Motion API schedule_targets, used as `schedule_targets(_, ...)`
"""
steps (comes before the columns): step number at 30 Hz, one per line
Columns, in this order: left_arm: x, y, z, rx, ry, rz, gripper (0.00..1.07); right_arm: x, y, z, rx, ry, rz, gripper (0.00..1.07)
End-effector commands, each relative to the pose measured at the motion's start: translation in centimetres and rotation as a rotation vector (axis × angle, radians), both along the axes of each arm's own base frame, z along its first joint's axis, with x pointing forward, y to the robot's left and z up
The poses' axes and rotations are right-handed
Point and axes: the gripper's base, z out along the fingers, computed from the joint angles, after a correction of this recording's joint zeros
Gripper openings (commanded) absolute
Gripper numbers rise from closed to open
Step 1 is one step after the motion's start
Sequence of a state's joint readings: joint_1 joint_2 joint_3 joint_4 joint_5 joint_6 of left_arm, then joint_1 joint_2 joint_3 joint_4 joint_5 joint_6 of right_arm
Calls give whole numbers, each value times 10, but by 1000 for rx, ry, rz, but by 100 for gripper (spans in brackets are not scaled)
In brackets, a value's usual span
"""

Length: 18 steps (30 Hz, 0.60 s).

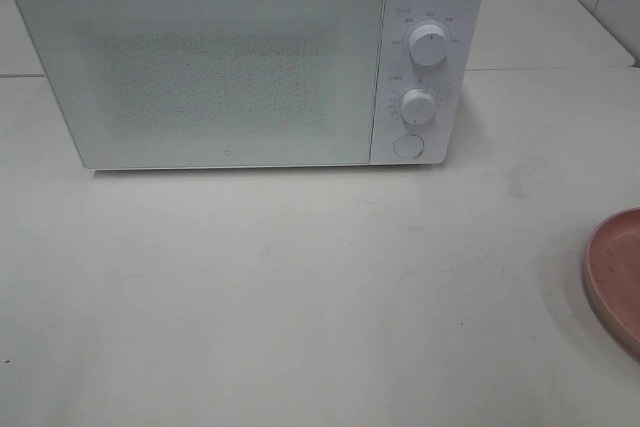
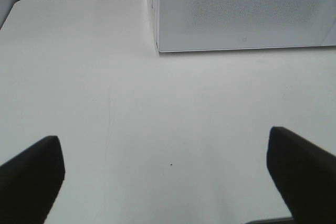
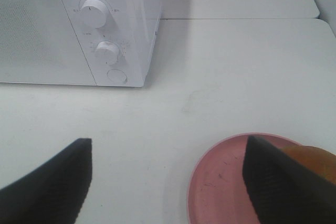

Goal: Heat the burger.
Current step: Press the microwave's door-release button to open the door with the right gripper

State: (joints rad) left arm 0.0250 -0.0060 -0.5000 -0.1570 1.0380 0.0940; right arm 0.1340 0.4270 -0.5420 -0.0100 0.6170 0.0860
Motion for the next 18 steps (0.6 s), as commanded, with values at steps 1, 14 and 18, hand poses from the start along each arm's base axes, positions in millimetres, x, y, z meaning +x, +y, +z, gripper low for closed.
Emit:
schedule_targets(1, -4, 0, 0, -7, -33, -4, 100, 7, 0, 2, -1, -5, -8, 76)
schedule_targets(14, -4, 0, 0, -7, -33, -4, 100, 46, 6, -6, -7, 33, -5, 75)
schedule_targets(18, -4, 0, 0, -7, -33, -4, 100, 63, 8, -11, -6, 32, -3, 75)
